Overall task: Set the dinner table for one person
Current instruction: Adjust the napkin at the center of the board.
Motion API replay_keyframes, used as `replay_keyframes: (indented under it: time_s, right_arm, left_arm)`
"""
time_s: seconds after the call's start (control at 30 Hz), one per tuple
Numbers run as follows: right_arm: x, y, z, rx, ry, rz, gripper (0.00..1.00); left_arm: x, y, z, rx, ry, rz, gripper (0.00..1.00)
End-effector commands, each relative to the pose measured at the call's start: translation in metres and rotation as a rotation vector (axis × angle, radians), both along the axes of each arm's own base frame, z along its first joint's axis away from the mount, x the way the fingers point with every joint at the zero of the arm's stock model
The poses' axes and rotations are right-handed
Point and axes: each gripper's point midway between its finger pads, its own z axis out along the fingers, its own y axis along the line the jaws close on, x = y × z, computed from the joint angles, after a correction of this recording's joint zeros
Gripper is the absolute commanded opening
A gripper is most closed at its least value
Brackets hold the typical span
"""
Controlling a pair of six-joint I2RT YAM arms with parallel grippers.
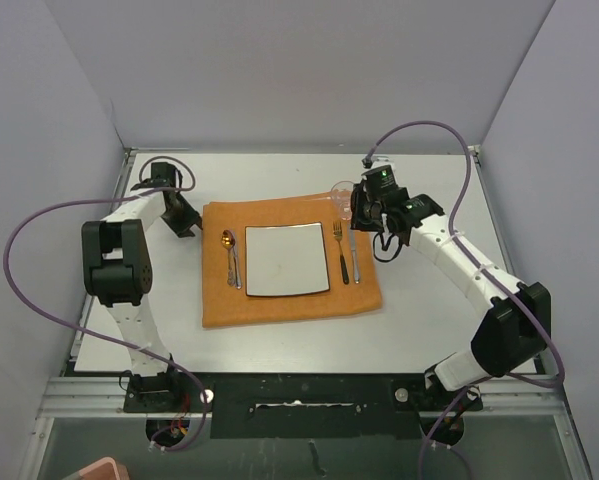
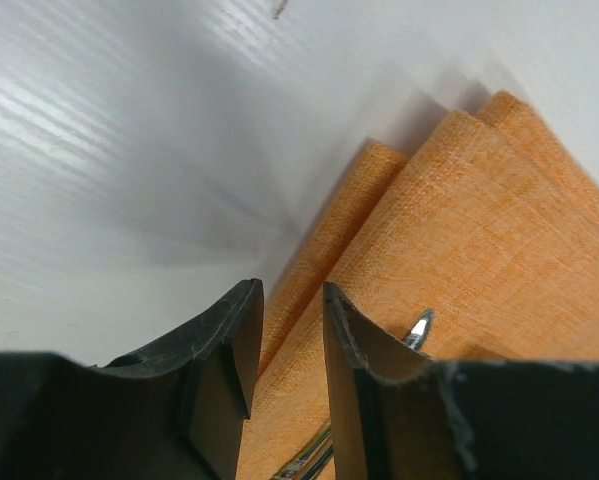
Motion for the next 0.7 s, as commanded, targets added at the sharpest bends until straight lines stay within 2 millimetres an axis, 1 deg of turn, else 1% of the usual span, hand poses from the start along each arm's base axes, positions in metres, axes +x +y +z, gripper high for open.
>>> replay_keyframes:
  time_s: [0.0,0.07,0.17,0.4,0.47,0.57,0.67]
  right_arm:
    - [-0.001,0.009,0.026,0.020,-0.073,0.073,0.29]
    - [0.000,0.009,0.025,0.015,-0.074,0.079,0.29]
    - [0.000,0.010,0.021,0.013,-0.063,0.084,0.30]
    - [0.001,0.015,0.015,0.017,-0.038,0.098,0.31]
    - [0.000,0.014,0.015,0.018,-0.038,0.097,0.31]
    - [-0.001,0.012,0.021,0.016,-0.049,0.092,0.31]
    - [-0.002,0.010,0.028,0.018,-0.059,0.084,0.31]
  left_arm:
    - [0.030,-0.015,0.017,-0.108,-0.126,-0.006,0.29]
    - [0.032,-0.021,0.026,-0.140,-0.165,-0.014,0.30]
    - [0.032,-0.022,0.032,-0.150,-0.179,-0.017,0.30]
    - [0.027,-0.008,0.029,-0.140,-0.179,0.001,0.31]
    - [0.025,-0.003,0.022,-0.129,-0.159,0.012,0.31]
    - [0.022,0.003,0.005,-0.117,-0.124,0.030,0.31]
    - [0.022,0.003,-0.012,-0.121,-0.097,0.029,0.28]
